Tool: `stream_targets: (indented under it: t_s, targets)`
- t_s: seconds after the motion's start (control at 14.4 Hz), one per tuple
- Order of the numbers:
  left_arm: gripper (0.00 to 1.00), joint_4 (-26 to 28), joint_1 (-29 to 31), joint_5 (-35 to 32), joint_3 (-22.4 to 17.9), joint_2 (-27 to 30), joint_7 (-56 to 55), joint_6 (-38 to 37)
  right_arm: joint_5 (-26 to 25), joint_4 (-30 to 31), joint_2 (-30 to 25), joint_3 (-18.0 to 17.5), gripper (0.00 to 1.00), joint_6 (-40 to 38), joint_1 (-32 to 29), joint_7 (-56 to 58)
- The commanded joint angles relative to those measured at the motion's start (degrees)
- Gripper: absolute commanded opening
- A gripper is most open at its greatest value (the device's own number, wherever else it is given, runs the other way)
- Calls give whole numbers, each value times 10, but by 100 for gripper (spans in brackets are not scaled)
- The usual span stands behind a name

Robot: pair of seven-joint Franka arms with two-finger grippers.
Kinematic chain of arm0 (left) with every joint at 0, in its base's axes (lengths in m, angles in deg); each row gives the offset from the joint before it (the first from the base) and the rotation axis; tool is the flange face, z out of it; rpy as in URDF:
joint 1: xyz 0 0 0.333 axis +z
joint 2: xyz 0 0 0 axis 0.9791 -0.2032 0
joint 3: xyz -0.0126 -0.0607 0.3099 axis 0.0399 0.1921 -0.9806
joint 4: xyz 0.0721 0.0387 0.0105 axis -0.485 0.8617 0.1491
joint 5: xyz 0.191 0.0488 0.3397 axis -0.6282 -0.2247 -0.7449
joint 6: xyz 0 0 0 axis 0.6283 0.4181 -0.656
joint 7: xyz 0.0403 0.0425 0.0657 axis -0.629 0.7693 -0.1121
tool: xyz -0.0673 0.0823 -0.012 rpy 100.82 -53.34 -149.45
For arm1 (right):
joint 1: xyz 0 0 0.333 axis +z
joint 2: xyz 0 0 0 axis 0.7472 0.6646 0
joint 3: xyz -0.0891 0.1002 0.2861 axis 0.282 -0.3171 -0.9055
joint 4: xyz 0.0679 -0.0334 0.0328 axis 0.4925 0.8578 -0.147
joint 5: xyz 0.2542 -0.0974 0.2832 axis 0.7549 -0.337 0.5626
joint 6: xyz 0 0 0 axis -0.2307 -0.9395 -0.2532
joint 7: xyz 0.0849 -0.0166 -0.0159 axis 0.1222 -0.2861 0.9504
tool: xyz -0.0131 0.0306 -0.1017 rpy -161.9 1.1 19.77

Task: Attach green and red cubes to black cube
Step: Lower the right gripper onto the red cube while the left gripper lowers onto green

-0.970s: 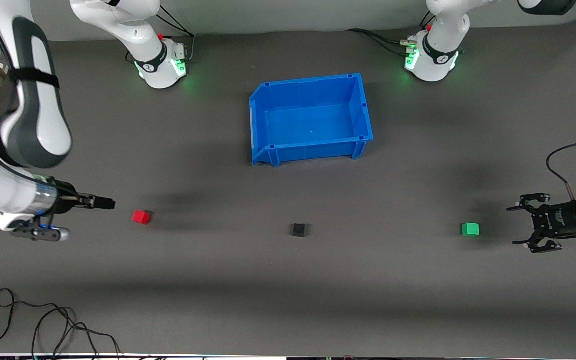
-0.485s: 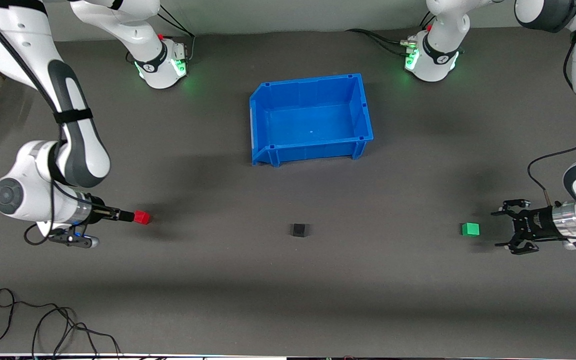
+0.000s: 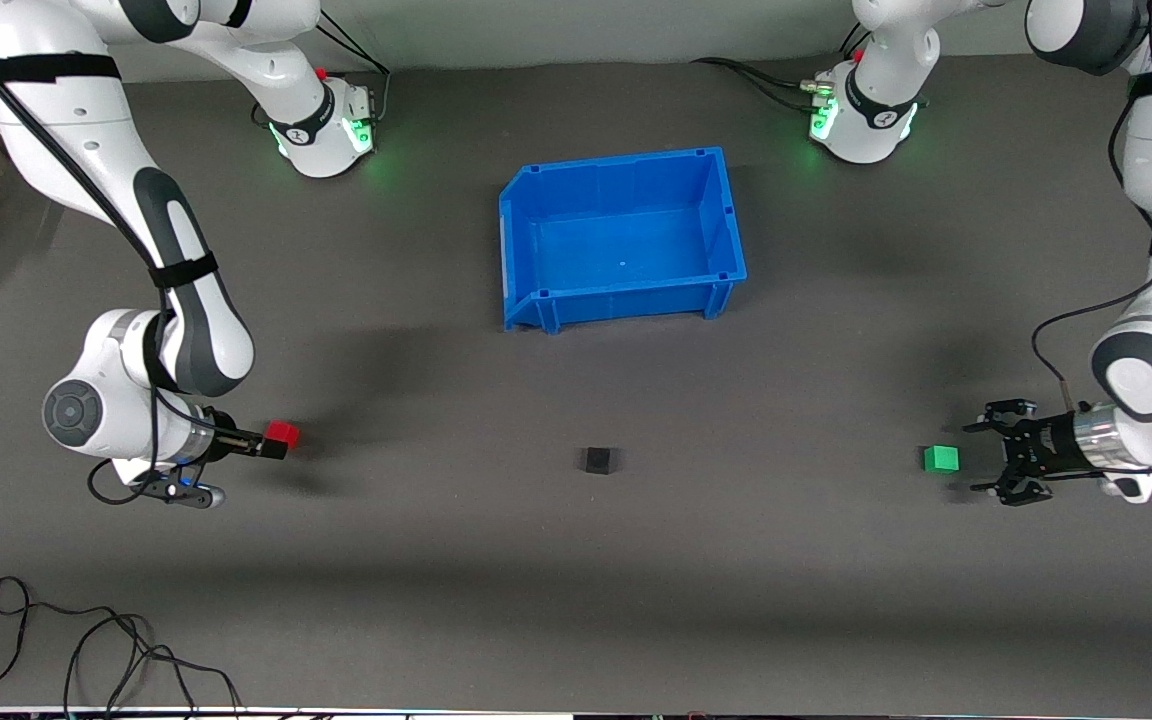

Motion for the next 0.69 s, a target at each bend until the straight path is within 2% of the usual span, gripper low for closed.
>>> stream_targets:
  t_s: [0.0,0.48,0.55,0.62]
  targets:
    - [100,15,-6,12,3,2,13,18,10,-2,12,2,99,16,7,-11]
    - [100,17,-8,12,7,1,13,23,10,-3,38,-2,99,28,30,-50]
    - [99,17,-9,12,7,2,13,22,10,-3,38,-2,99,28,30,-55]
    - [89,18,-10,12,7,1,14,23,10,-2,39,-2,99,28,30,-55]
